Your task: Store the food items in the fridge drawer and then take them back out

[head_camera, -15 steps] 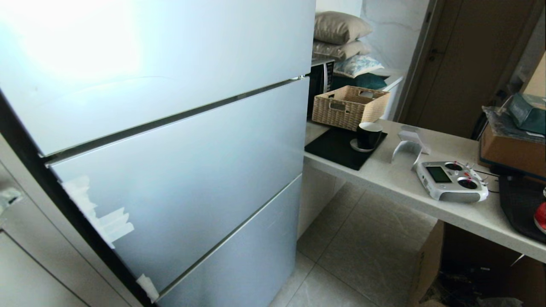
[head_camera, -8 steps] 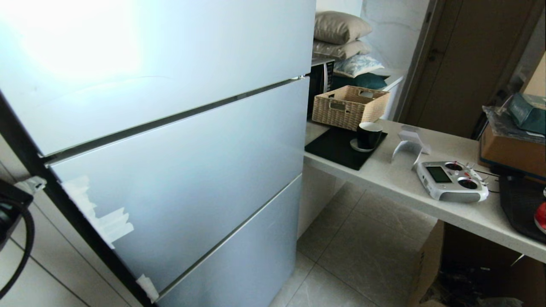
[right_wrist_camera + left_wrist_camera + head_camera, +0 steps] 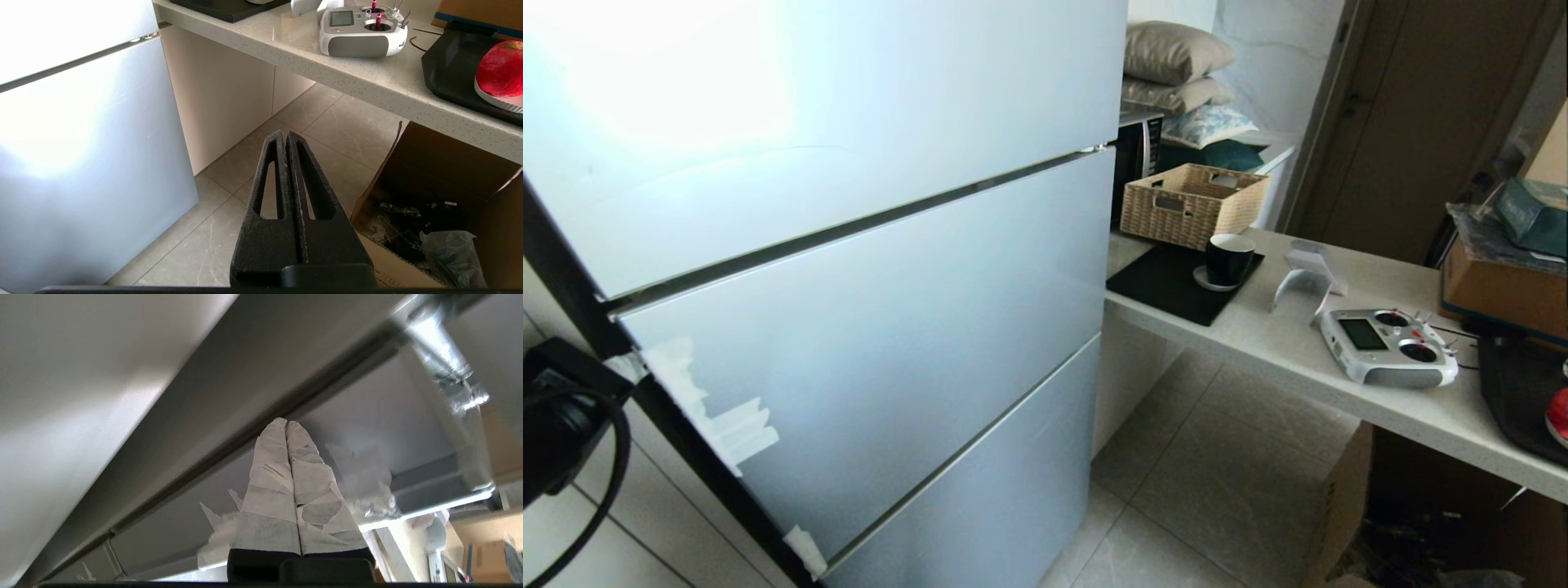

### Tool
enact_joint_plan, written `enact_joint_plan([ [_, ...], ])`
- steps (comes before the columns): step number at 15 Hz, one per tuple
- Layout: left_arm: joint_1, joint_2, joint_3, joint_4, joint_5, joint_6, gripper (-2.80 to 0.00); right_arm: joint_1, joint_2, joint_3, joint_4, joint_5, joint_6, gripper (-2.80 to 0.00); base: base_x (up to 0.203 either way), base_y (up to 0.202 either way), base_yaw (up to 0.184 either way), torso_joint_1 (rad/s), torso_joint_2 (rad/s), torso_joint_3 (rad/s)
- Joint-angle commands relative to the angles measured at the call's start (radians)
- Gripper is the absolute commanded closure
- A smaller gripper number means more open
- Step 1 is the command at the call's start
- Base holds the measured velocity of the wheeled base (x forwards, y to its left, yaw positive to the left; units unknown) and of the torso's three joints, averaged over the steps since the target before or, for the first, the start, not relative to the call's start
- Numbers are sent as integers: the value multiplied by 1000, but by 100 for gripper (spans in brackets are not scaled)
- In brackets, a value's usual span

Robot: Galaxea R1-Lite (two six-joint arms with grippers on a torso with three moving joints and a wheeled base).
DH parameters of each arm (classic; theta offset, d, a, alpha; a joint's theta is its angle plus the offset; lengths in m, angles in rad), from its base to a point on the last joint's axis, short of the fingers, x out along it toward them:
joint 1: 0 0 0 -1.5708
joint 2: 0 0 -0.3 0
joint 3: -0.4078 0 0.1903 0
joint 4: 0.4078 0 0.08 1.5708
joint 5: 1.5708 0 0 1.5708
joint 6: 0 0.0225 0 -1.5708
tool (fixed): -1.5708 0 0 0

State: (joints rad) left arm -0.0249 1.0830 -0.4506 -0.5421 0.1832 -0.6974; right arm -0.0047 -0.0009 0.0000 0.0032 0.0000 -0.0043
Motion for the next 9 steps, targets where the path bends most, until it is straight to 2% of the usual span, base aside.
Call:
enact_joint_plan([
  [1, -37, 4, 6, -4, 1, -3, 0, 0, 1, 0, 0, 0, 0, 0, 0, 0, 0, 0, 0, 0],
  [5, -109, -6, 29, -2, 1, 7, 0, 0, 1, 0, 0, 0, 0, 0, 0, 0, 0, 0, 0, 0],
  [9, -115, -21, 50, -2, -11, 6, 0, 0, 1, 0, 0, 0, 0, 0, 0, 0, 0, 0, 0, 0],
])
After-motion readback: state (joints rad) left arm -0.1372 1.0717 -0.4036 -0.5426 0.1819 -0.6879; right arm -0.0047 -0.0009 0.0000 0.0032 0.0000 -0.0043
